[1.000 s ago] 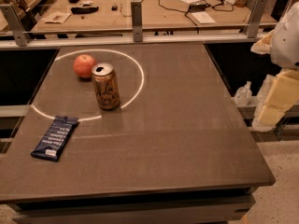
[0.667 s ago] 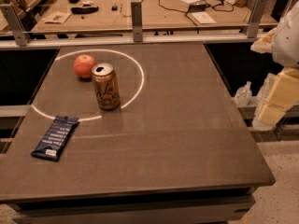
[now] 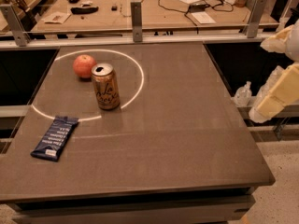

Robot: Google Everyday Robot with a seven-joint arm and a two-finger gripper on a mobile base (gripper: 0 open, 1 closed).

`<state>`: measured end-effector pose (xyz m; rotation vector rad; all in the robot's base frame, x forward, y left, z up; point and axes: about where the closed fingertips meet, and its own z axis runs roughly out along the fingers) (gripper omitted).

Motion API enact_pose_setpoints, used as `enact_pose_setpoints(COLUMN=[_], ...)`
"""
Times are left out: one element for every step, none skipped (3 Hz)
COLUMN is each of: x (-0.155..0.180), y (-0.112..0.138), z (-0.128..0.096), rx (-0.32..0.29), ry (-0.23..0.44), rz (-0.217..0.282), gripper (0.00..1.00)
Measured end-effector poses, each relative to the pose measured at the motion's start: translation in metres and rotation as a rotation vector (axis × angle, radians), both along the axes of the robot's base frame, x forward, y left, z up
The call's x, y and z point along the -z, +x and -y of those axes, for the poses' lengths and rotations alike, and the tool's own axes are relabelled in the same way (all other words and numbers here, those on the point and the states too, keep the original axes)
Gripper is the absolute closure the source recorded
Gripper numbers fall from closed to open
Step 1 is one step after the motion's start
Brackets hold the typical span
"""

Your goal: Knock orange can over

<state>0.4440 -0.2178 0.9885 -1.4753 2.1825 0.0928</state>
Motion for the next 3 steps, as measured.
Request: enact_pose_setpoints(x=[0.001,0.001,0.009], y=[0.001,0.005,0.014], z=[0.002,-0.001,-0.007], rx=[0.04,0.052,0.043], ry=[0.138,0.254,0.371], rz=[0.041,0.093,0.134], gripper=[0.0,0.0,0.0])
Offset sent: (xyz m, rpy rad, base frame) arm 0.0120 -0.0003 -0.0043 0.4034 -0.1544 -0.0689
